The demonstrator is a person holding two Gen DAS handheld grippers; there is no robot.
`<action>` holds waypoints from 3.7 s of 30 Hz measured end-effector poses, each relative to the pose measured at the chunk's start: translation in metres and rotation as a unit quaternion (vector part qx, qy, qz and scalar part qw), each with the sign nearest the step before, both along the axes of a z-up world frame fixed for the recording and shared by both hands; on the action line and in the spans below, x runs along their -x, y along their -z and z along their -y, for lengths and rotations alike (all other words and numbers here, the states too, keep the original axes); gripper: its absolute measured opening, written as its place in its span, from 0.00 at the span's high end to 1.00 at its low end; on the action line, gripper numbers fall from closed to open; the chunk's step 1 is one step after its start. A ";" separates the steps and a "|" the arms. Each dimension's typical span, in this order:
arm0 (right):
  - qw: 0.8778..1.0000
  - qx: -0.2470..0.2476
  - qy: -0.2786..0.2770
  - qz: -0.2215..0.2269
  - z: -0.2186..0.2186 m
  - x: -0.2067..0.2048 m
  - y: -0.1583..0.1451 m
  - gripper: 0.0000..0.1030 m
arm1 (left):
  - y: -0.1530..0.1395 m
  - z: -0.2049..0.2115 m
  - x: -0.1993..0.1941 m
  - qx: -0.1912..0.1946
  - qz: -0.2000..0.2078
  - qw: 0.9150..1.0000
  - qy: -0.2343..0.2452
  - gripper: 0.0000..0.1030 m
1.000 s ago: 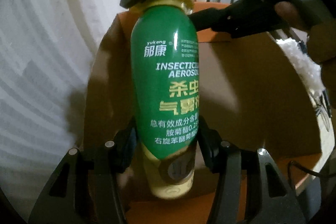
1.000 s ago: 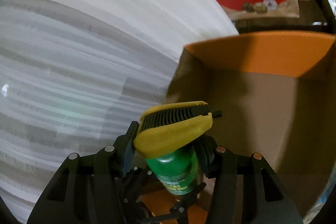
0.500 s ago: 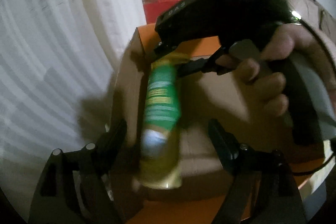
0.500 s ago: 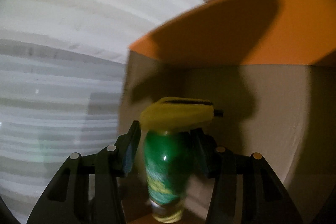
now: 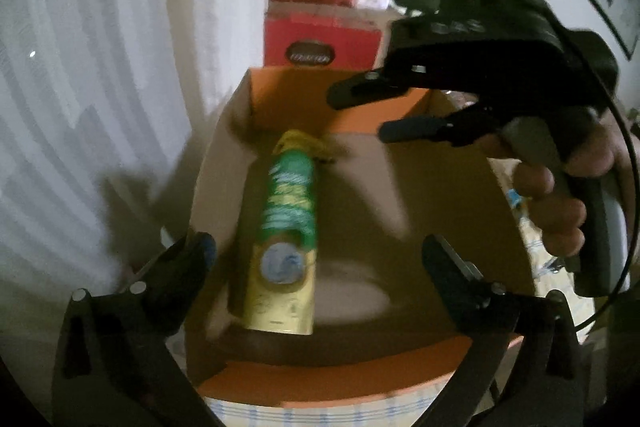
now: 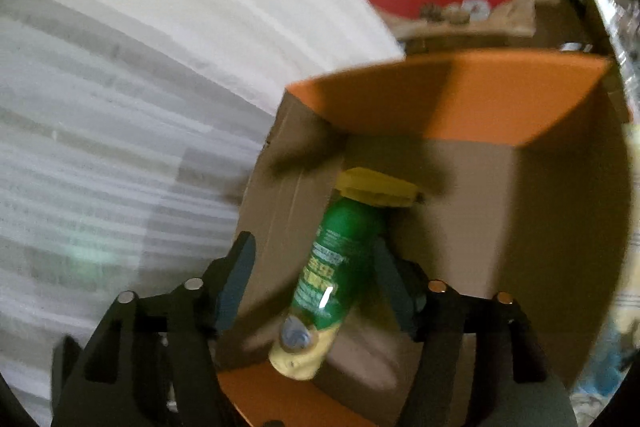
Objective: Organize objects
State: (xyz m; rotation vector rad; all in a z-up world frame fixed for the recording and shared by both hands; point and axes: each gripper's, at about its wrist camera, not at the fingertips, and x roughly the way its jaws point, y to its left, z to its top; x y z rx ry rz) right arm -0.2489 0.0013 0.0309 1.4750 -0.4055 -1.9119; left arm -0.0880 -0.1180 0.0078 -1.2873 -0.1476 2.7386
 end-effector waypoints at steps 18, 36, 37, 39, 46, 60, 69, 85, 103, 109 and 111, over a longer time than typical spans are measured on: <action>0.991 -0.047 0.070 -0.106 -0.133 -0.075 -0.051 0.23 | -0.030 -0.051 -0.010 -0.019 -0.022 0.999 0.034 0.00; 0.959 -0.130 0.187 -0.167 -0.291 -0.140 -0.056 0.23 | -0.030 -0.150 -0.023 -0.055 -0.013 0.992 0.117 0.00; 0.957 -0.137 0.195 -0.167 -0.299 -0.142 -0.053 0.23 | -0.028 -0.159 -0.022 -0.058 -0.009 0.991 0.124 0.00; 0.950 -0.152 0.212 -0.171 -0.312 -0.145 -0.049 0.23 | -0.025 -0.173 -0.021 -0.062 -0.003 0.989 0.132 0.00; 0.940 -0.185 0.236 -0.164 -0.342 -0.156 -0.027 0.35 | -0.011 -0.213 -0.011 -0.074 0.024 0.984 0.160 0.00; 0.940 -0.226 0.225 -0.118 -0.364 -0.157 0.030 0.66 | 0.007 -0.262 0.011 -0.073 0.056 0.980 0.174 0.01; 0.936 -0.258 0.205 -0.122 -0.360 -0.163 0.043 0.79 | 0.019 -0.287 0.023 -0.091 0.076 0.976 0.184 0.01; 0.928 -0.279 0.220 -0.116 -0.353 -0.192 0.041 0.83 | 0.030 -0.295 0.022 -0.099 0.089 0.971 0.196 0.01; 0.919 -0.317 0.216 -0.088 -0.365 -0.173 0.068 0.76 | 0.035 -0.316 0.021 -0.107 0.106 0.965 0.214 0.01; 0.925 -0.305 0.213 -0.084 -0.369 -0.168 0.067 0.78 | 0.036 -0.326 0.020 -0.110 0.110 0.962 0.222 0.01; 0.925 -0.303 0.212 -0.085 -0.369 -0.168 0.067 0.78 | 0.037 -0.328 0.020 -0.110 0.113 0.962 0.222 0.01</action>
